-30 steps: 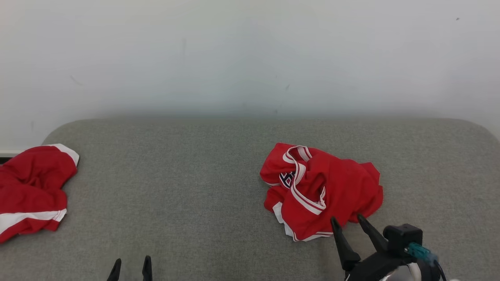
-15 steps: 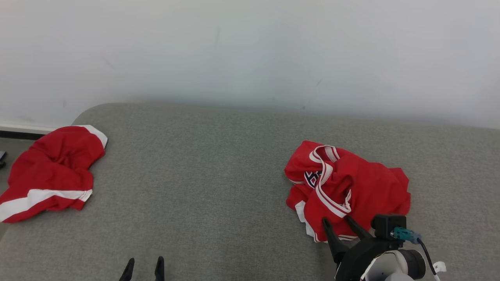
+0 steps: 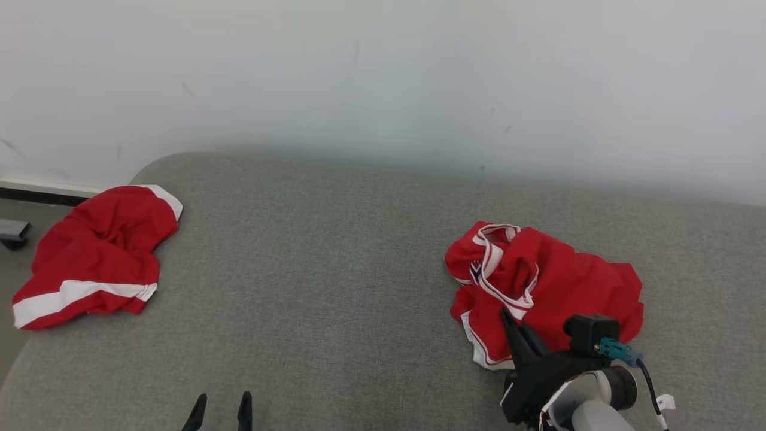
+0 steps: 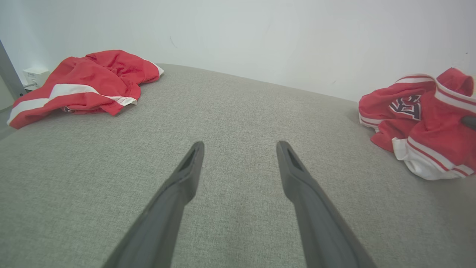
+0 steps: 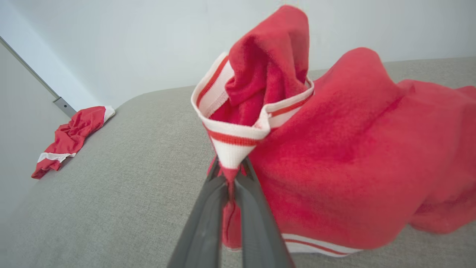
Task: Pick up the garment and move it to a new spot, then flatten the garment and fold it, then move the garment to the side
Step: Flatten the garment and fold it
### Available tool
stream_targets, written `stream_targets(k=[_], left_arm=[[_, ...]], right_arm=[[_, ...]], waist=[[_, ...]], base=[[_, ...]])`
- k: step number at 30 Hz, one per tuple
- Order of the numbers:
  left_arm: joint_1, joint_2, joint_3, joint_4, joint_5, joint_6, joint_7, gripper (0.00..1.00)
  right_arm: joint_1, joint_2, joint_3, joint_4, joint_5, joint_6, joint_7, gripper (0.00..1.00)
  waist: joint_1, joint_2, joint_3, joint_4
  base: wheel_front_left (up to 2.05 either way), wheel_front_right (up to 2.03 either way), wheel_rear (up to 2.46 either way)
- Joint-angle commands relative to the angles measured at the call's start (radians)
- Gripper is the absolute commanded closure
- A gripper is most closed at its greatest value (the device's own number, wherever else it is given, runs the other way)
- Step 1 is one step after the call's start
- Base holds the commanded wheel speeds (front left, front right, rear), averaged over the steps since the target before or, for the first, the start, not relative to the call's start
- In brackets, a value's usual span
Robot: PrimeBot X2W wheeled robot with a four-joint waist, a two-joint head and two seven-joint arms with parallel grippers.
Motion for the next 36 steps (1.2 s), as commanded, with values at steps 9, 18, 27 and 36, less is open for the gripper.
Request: stream_targets(k=[9,18,27,36], left_arm=[[0.007,-0.003,0.026,-0.02,0.004,-0.002,-0.003,0.0],[-0.02,-0.012,0.038,-0.029,0.01,-0.002,-0.003,0.0],[-0.03,-0.016,0.045,-0.033,0.014,-0.002,-0.003,0.0],[-0.031,-0.023,0.034,-0.03,0.007,-0.002,-0.004,0.0]], right_arm=[[-0.107,-0.002,0.166,-0.161,0.298,-0.001,0.014,1.0],[-0.357,-0.001,0.301,-0.344,0.812,-0.001,-0.028,1.0],[-0.606,-0.001,0.267,-0.408,1.064,-0.001,-0.13,1.0],[-0.447,-0.023,-0.044,-0.074,0.787,-0.001,-0.134,1.0]], waist=[[-0.0001,-0.0001,0.002,-0.061],[-0.0001,-0.0001,0.032,-0.113],[-0.0001,-0.0001,0.046,-0.139],[-0.0001,-0.0001,0.056,-0.153]], base=[[0.0,0.0,0.0],[0.0,0.0,0.0],[0.0,0.0,0.0],[0.0,0.0,0.0]])
